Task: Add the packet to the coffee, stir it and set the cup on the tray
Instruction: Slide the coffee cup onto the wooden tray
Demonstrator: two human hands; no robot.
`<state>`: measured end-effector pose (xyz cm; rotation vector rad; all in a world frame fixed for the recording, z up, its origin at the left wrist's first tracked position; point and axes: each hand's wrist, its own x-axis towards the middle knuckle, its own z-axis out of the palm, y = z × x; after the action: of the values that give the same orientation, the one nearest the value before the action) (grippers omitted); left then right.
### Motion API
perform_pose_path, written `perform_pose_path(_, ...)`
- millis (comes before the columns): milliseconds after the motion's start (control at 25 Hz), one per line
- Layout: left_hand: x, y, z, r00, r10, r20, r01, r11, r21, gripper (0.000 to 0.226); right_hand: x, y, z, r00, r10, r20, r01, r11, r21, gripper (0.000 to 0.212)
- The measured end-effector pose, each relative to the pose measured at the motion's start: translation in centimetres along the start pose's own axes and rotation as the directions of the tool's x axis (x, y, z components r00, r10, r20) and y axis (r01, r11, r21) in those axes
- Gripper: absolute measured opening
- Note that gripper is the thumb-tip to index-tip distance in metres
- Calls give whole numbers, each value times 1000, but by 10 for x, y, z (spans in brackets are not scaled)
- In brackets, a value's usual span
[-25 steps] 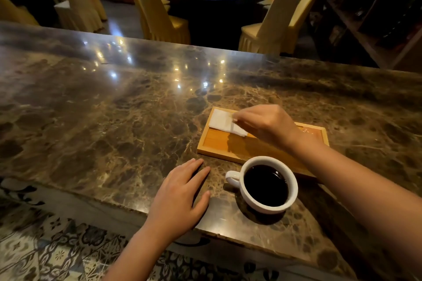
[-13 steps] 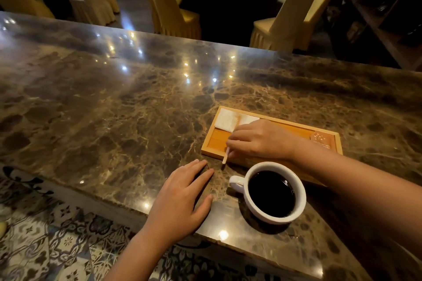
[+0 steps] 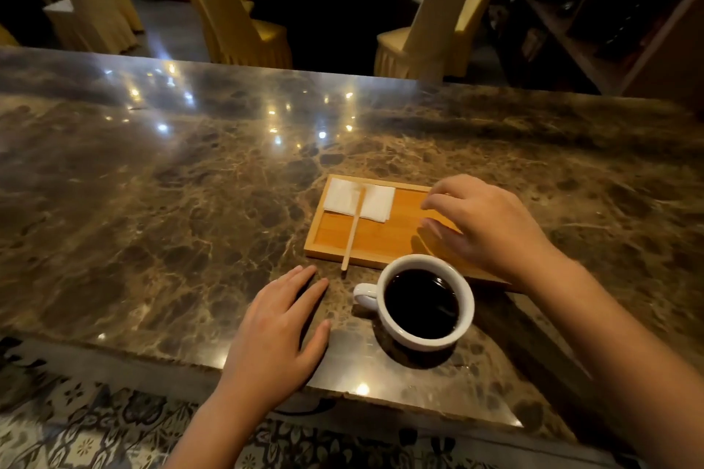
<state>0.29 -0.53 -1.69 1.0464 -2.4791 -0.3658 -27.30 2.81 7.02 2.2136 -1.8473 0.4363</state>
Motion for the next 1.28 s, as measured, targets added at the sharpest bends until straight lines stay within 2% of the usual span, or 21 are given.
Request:
perform_pose_path(80, 0, -1, 1, 1000, 1, 1, -1, 1000, 12, 53, -37, -7, -10, 980, 180, -88, -180, 984, 6, 19)
perform_pose_path(200, 0, -1, 1, 1000, 10, 6, -10, 999, 32, 54, -94, -29, -8, 885, 436, -166, -434, 900, 51, 24)
perform_pose_path(400, -1, 1, 0, 1000, 19, 9, -20, 999, 41, 54, -145, -62, 18, 757, 650, -73, -652, 758, -14, 41)
perform_pose_path(600, -1, 5, -6, 999, 34, 19, -34, 999, 15, 49, -153, -70, 32, 699, 715, 5, -715, 699, 24, 44)
perform_pose_path(720, -2, 14, -13, 1000, 2, -3, -2, 987, -158, 42, -154, -70, 33, 688, 726, 19, -726, 688, 14, 44)
perform_pose_path(840, 4, 27, -16, 997, -75, 22, 77, 898, -434, 43, -152, -70, 33, 680, 732, 28, -733, 680, 8, 45)
perform_pose_path(960, 14, 38, -11, 985, -133, 111, 173, 783, -598, 33, -152, -72, 33, 675, 737, 23, -738, 675, 10, 45)
perform_pose_path(1080, 26, 44, -5, 970, -125, 207, 233, 710, -665, 16, -151, -72, 32, 671, 741, 27, -742, 671, 11, 44)
perform_pose_path(1280, 34, 40, -4, 950, -108, 294, 289, 667, -687, 18, -151, -72, 32, 672, 740, 27, -740, 672, 6, 43)
